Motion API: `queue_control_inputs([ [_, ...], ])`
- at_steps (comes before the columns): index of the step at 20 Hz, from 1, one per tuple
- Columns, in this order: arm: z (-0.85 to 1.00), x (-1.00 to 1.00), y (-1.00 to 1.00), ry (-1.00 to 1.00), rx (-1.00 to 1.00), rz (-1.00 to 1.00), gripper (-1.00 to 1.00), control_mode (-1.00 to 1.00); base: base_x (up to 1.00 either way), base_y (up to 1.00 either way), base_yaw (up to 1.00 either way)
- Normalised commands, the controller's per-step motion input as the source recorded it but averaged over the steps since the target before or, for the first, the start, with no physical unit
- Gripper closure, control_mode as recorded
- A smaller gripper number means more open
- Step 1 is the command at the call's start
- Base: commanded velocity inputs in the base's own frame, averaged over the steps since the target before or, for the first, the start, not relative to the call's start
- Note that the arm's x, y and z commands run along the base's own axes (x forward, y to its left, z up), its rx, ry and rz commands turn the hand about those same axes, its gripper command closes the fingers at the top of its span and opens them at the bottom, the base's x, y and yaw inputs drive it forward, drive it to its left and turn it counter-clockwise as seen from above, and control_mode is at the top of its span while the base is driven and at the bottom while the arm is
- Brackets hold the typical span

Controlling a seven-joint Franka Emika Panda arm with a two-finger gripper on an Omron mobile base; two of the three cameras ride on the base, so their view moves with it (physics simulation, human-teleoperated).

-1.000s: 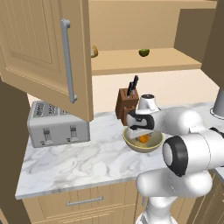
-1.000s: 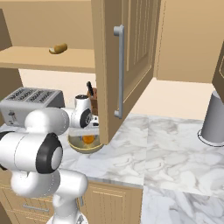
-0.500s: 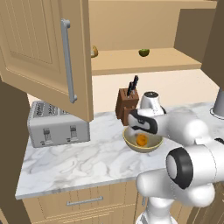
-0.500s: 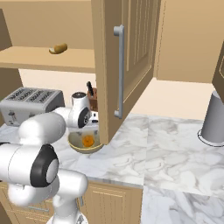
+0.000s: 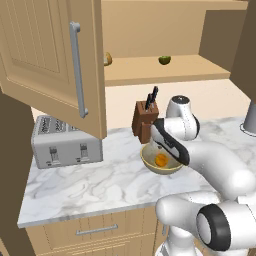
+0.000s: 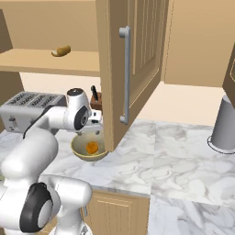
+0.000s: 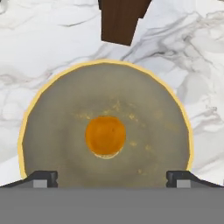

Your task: Open the cabinet. Pick the orange and kiwi from the cabinet and place them into the bowl. Then close the cabinet.

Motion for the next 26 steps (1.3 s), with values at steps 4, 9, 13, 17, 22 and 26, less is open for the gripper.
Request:
queue_control_inputs([
  [4,0.61,-0.32,-0.04,-0.02,0.00,-0.06,-1.00,-1.00,0.00,0.00,0.00],
  [9,0.56,-0.26,-0.04,0.00,0.00,-0.02,-1.00,-1.00,0.00,0.00,0.00],
  [13,0.54,-0.27,0.00,-0.05,0.00,-0.02,-1.00,-1.00,0.00,0.00,0.00],
  [17,0.62,-0.32,0.00,-0.13,0.00,-0.02,-1.00,-1.00,0.00,0.00,0.00],
  [22,0.70,-0.32,-0.01,-0.14,0.00,-0.03,-1.00,-1.00,0.00,0.00,0.00],
  [26,0.66,-0.31,-0.09,-0.17,0.00,-0.05,-1.00,-1.00,0.00,0.00,0.00],
])
